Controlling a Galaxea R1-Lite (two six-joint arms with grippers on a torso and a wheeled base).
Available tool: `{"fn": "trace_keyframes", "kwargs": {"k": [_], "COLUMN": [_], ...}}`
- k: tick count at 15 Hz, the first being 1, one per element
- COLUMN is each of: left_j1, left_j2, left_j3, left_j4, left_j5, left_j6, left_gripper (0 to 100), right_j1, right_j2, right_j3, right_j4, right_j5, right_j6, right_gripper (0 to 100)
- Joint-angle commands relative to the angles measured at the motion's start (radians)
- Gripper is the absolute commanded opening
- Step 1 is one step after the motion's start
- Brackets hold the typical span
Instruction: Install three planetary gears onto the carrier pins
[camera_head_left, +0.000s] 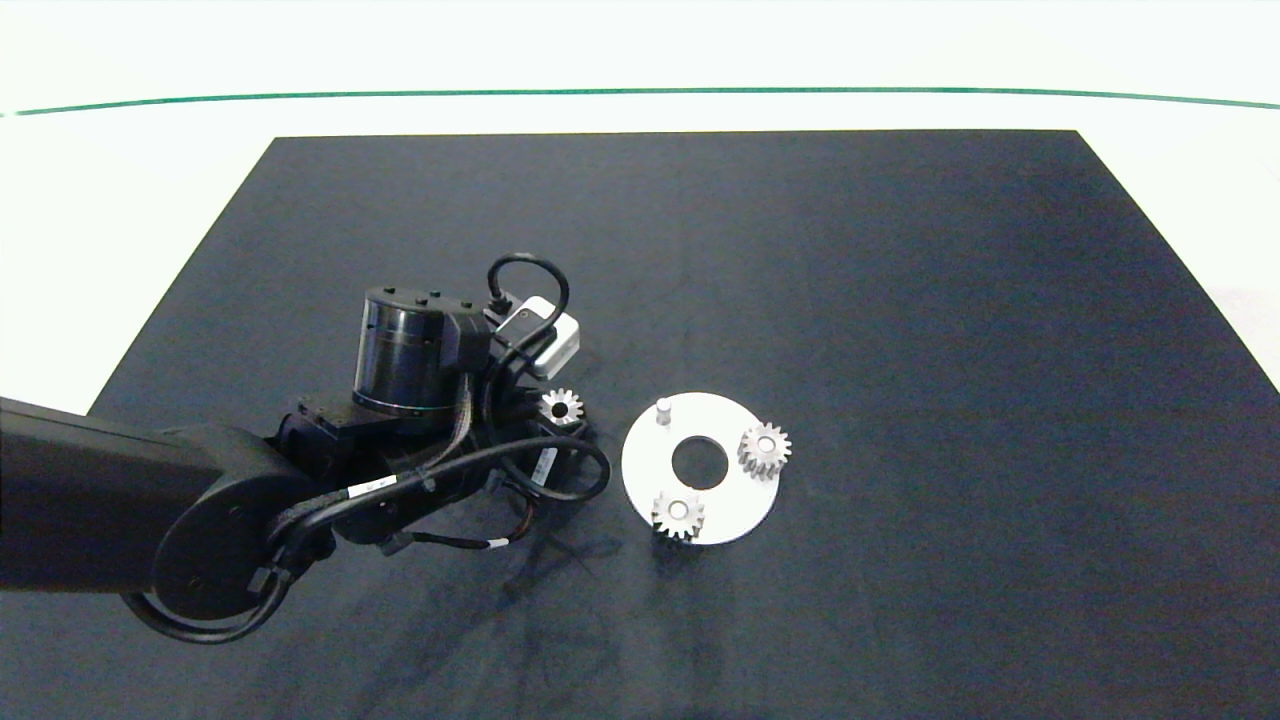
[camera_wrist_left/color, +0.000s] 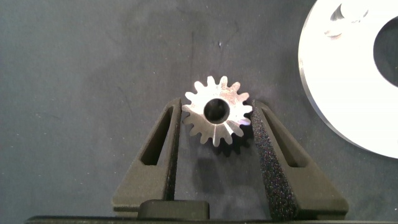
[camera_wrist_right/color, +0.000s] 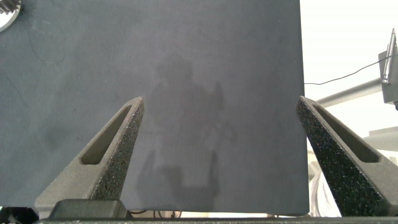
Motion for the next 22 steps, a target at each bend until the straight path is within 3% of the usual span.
{"fn": "trace_keyframes", "kwargs": {"k": [1, 16, 22], "left_j1": [-0.002, -0.022, -0.023], "left_j2": [-0.017, -0.02, -0.024], "left_j3": [-0.018, -0.05, -0.067], "left_j4": [0.03, 0.035, 0.084], "left_j5": [0.002, 0.002, 0.002], "left_j6": [0.001, 0.002, -0.001], "left_gripper": [0, 0, 0], "right_j1": [0.0, 0.0, 0.0], "right_j2": [0.005, 0.009, 0.009], "right_j3": [0.0, -0.011, -0.018], "right_j4": [0.003, 0.003, 0.003], "right_j5": [0.0, 0.0, 0.0], "right_j6": [-0.001, -0.001, -0.001], "right_gripper": [100, 100, 100]}}
